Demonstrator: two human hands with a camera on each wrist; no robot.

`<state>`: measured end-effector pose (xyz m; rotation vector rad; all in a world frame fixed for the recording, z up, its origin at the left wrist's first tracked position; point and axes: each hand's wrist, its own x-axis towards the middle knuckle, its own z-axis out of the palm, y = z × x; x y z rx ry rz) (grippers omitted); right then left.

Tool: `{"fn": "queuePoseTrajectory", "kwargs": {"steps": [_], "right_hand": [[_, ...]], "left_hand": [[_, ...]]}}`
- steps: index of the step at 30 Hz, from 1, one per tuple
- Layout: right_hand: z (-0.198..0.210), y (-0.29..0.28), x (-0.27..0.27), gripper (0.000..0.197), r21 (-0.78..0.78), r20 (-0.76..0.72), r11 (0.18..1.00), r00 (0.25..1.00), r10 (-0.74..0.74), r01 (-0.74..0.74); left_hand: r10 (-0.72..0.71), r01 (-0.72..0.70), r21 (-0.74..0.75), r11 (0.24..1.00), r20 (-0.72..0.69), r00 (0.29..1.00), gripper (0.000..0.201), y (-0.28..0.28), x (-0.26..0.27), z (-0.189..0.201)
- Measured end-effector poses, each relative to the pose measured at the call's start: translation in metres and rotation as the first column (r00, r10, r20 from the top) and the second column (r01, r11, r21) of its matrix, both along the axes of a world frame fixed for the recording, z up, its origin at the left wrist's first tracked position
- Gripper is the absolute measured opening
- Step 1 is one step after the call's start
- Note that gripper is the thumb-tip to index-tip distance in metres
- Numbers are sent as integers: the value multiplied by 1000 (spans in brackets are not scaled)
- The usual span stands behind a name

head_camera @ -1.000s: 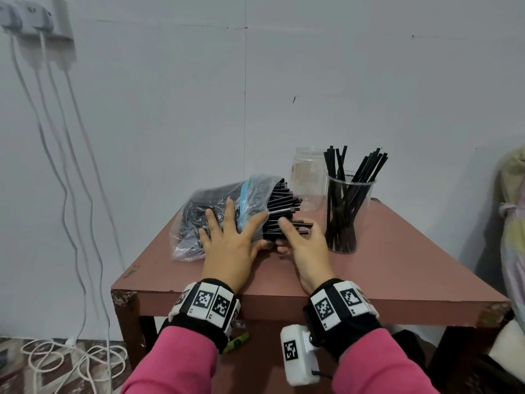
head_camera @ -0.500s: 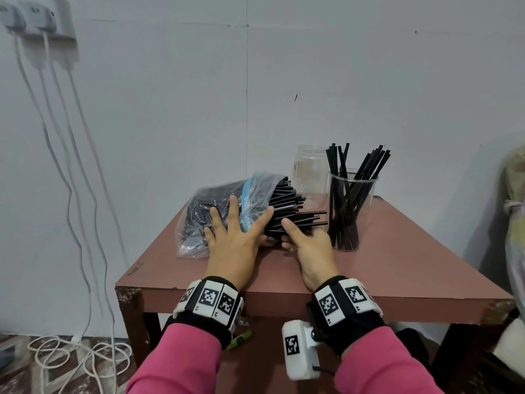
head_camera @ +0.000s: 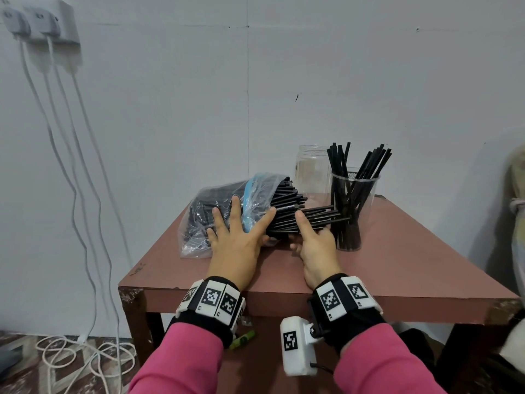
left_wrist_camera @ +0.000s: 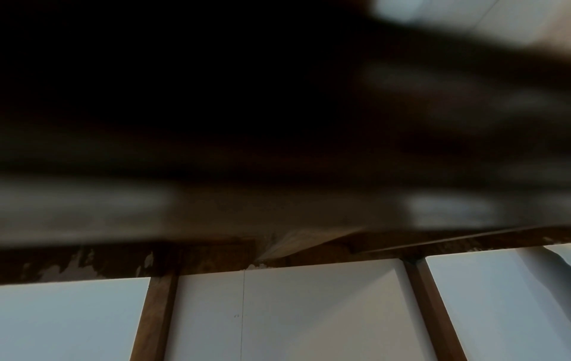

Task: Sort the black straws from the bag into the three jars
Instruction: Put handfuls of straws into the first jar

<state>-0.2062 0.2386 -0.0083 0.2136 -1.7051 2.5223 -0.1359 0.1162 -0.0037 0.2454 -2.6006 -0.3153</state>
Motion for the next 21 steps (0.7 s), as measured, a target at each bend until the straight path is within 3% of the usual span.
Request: {"fn": "queuePoseTrajectory", "kwargs": {"steps": [4,9,12,17,21], "right_hand": [[1,3,-3,11,-124,68,989,995,-78,86],[1,2,-2,40,-105,17,994,999,31,-29],[-3,1,-5,44,-64,33,998,999,23,-21],[-4,2,-3,20,20,-6,991,991,132,-131],[-2,0,-1,57,-30,-29,999,999,32,-33]], "left_hand": [[15,-15,-10,1000,0,1000,55,0,0,-1],[9,-9,-10,1000,8,1000,55,0,0,-1],[5,-5,-8,1000,7,1000,55,0,0,0],[3,-3,-1,1000,8,1000,55,0,0,-1],[4,-4,1,1000,-1,1000,55,-1,0,-1]]}}
